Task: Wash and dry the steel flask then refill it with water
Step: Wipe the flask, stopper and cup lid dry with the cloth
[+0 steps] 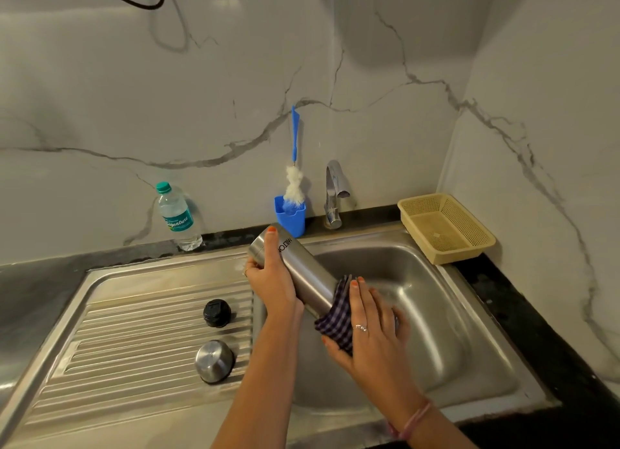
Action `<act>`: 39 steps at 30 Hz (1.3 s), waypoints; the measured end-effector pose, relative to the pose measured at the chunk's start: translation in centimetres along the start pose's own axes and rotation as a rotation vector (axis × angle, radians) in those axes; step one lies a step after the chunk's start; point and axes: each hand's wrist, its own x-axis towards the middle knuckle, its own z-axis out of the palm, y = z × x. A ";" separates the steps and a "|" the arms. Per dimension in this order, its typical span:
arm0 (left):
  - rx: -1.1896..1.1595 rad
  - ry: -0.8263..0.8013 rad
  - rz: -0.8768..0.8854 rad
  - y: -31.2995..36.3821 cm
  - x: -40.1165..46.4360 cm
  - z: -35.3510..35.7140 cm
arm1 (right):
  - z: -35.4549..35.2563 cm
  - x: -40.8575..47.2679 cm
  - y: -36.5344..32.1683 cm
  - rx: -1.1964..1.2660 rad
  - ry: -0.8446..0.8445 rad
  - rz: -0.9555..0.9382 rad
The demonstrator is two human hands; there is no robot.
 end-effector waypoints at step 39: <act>0.117 -0.482 -0.081 -1.1 -0.8 1.6 | -3.1 3.8 3.3 1.014 -0.553 0.430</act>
